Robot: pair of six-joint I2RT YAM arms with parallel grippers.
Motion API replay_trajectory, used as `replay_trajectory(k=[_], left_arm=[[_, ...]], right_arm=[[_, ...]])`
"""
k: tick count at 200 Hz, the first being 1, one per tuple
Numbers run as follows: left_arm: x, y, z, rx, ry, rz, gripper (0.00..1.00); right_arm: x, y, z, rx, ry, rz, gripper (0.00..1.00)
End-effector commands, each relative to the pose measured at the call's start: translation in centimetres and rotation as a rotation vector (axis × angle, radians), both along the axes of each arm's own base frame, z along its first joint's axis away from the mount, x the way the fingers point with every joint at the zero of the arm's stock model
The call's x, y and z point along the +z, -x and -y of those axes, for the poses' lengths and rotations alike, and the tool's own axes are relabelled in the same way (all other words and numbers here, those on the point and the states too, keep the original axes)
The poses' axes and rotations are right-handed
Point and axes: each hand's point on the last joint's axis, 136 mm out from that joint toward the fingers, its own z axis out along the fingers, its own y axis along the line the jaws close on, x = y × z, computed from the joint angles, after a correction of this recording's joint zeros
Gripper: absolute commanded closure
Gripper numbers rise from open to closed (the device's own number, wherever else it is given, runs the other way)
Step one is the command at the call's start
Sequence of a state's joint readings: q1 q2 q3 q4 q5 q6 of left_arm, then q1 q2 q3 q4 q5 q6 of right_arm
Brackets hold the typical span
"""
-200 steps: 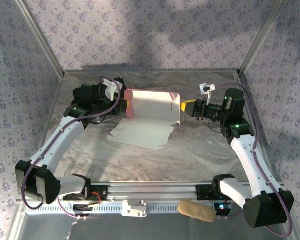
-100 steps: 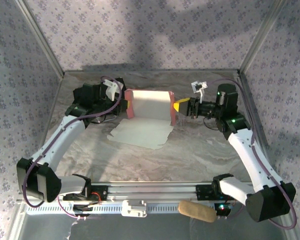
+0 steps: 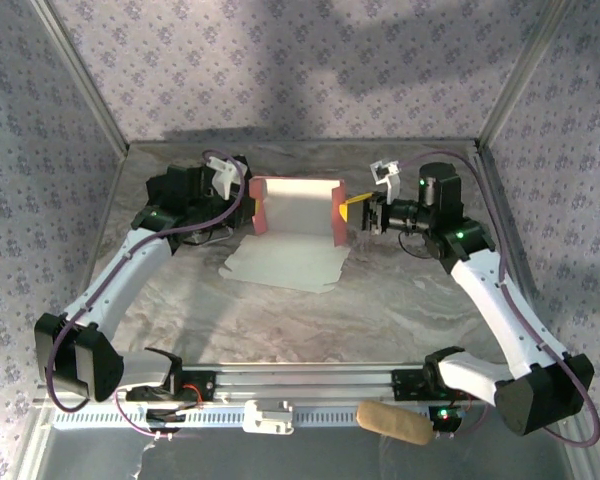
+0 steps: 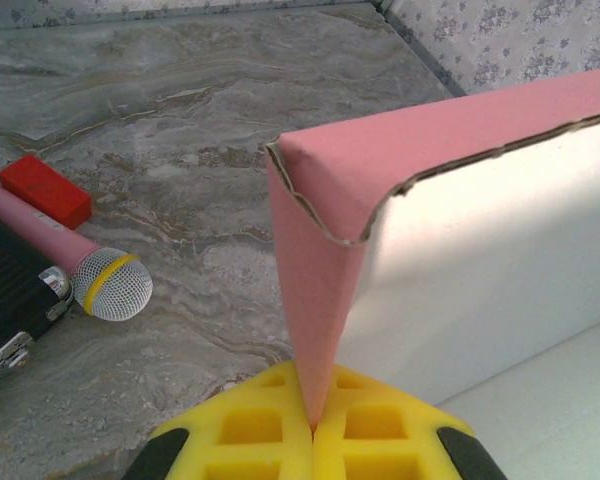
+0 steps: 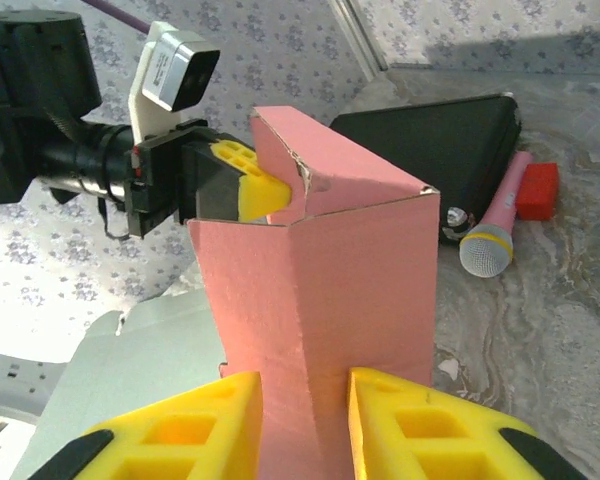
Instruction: Fold the paper box
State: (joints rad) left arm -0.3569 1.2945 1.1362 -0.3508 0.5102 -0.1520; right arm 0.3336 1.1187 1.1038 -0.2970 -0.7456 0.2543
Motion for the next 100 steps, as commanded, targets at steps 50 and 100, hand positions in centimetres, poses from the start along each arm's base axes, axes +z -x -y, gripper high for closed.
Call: replay_trajectory(k=[50, 100], left_arm=[[3.0, 1.0, 0.8, -0.045, 0.011, 0.079, 1.00], [3.1, 1.3, 0.7, -0.046, 0.003, 0.087, 1.00]], right_arm=[[-1.3, -2.1, -0.1, -0.121, 0.143, 0.033, 0.72], [-3.0, -4.2, 1.0, -0.276, 0.270, 0.049, 0.69]])
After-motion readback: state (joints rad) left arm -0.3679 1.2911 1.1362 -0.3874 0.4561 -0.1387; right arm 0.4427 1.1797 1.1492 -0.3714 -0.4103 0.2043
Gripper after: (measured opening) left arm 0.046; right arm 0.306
